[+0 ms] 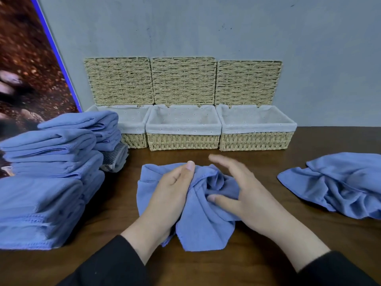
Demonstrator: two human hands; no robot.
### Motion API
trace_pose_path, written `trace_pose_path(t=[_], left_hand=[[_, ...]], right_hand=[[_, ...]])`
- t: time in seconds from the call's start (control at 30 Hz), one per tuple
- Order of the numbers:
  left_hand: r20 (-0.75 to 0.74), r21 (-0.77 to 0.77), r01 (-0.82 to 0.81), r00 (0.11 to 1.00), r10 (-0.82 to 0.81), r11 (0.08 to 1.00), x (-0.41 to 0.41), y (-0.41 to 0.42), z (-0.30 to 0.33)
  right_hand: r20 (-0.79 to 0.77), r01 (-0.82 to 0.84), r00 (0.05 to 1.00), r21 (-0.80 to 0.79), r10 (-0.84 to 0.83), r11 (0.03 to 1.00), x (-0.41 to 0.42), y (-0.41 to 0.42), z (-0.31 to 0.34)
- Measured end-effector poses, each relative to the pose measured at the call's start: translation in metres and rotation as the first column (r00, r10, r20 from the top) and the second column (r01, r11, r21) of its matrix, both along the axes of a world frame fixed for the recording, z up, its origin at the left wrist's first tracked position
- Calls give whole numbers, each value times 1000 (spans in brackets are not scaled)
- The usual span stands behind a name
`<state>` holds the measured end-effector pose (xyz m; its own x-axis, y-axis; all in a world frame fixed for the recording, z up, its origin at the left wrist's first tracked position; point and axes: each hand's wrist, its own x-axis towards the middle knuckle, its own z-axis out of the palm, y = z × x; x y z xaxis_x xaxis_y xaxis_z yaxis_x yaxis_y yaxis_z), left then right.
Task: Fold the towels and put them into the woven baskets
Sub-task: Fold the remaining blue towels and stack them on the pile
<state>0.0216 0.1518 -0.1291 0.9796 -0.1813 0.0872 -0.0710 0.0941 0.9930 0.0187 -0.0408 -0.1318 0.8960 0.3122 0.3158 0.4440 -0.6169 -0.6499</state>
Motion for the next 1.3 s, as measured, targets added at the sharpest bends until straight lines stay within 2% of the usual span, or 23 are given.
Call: trace_pose_path(t=[0.07,0.17,0.23,0.3,0.43,0.5,0.6,0.67,0.73,0.83,0.9,0.97,1.03,1.1,1.13,1.17,1.23,1.3], left_hand=[[-33,17,108,994,-107,994,-1,3,1],[42,171,147,987,-156,974,-2,6,1],[137,243,69,985,-105,968,-5,7,2],[214,234,-19,976,-32,972,-10,10,5],[285,213,-266,937,201,940,-17,21,12],[293,196,-318,922,254,928,-20,27,18],[274,184,-382,905,327,906,-27,43,40],[327,203,-450,868,373,870,-27,58,59],[385,260,-495,840,381,829,-24,76,77],[381,381,-515,844,377,768,-24,96,100],[271,392,-460,885,378,796,-29,100,113],[66,218,-376,926,371,900,-37,100,122],[-28,15,-307,951,307,952,-48,95,130],[33,-118,-281,958,286,953,-57,89,139],[91,-143,-297,946,311,944,-60,87,144],[159,-135,-332,923,351,934,-64,87,151],[365,-65,-451,819,442,890,-69,91,167],[584,-25,-564,662,470,825,-75,97,188]], right_hand=[[12,-43,999,-14,43,999,-1,5,-4],[52,44,997,148,-53,988,-2,5,-4],[69,141,984,265,-164,954,-3,1,0],[78,227,960,349,-269,909,-6,-4,3],[77,312,928,373,-365,874,-11,-11,7],[88,296,939,285,-332,912,-13,-18,7],[106,257,961,-18,-254,966,-10,-35,8],[187,262,958,-251,-219,932,-8,-46,11],[229,293,947,-317,-227,902,-11,-53,18],[198,397,906,-102,-373,912,-25,-55,40],[134,483,862,79,-490,872,-38,-50,64],[19,473,868,268,-496,839,-51,-39,89],[-128,419,901,504,-414,755,-63,-25,108],[-160,353,926,685,-341,637,-76,-12,127],[-119,316,932,732,-343,604,-81,-8,133],[-43,300,918,727,-395,617,-87,-5,140],[160,340,813,650,-560,679,-103,-3,156],[302,266,716,715,-629,647,-120,0,176]])
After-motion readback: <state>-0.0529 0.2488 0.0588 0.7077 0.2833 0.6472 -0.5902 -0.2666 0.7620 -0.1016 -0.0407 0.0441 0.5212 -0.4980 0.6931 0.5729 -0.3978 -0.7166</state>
